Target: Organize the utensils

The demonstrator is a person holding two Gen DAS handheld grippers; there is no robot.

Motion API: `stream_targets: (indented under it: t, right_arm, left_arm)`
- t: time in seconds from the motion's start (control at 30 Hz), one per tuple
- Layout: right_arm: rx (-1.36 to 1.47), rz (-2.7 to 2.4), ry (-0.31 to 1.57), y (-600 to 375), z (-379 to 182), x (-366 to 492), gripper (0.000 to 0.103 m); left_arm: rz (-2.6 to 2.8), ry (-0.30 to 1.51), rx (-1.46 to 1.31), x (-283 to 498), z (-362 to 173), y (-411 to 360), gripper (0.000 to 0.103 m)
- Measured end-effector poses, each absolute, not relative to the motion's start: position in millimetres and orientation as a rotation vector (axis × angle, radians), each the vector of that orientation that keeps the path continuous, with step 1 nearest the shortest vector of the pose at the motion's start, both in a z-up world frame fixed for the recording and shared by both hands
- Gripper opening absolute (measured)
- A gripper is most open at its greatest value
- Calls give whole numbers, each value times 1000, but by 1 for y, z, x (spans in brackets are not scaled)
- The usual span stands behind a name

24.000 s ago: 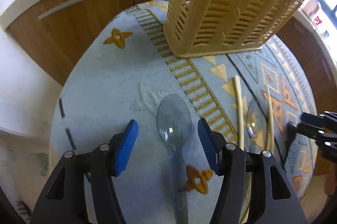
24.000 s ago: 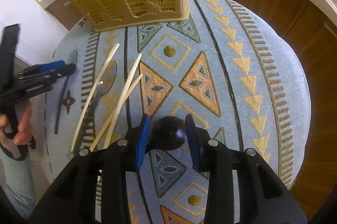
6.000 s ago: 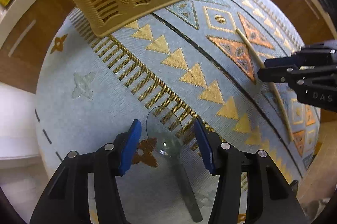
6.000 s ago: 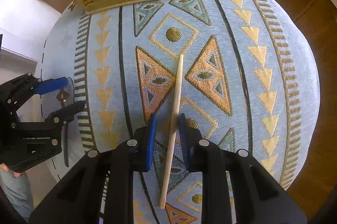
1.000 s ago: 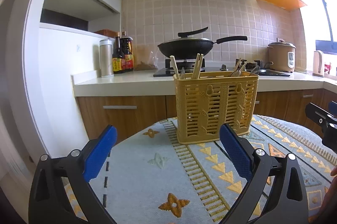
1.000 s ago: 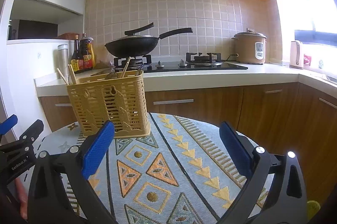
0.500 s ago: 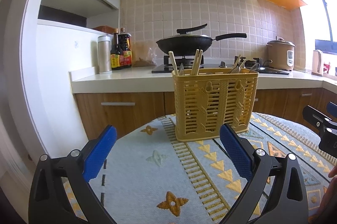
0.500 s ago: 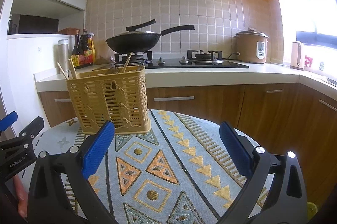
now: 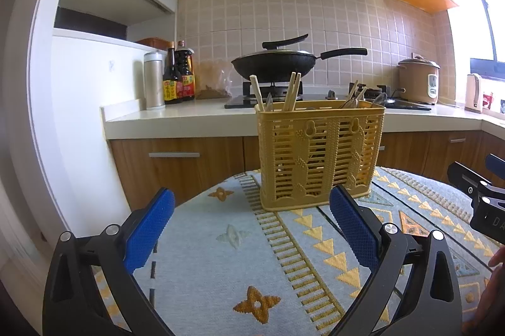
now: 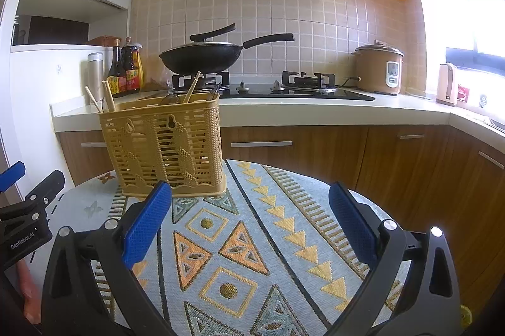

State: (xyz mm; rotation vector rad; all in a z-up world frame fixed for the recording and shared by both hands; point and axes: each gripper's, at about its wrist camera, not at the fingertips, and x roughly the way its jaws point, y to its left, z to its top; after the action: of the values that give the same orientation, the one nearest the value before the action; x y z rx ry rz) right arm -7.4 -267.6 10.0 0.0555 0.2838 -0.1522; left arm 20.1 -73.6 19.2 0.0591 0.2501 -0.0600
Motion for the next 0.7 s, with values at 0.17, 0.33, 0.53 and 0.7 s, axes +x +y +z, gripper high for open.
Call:
stream_targets:
  t: [0.17, 0.33, 0.53, 0.7]
  right_arm:
    - [54, -157, 290, -268, 9, -6, 95]
    - [51, -158, 289, -267, 9, -7, 95]
    - [49, -158, 303, -266, 9, -5, 95]
    - [46, -159, 300, -266, 9, -5, 95]
  left_arm:
    - [-63, 261, 53, 22, 19, -73, 95]
    - [-64, 268, 52, 23, 19, -71, 95]
    - [-63, 278, 43, 25, 19, -69, 95]
    - [-62, 281, 47, 25, 19, -69, 95]
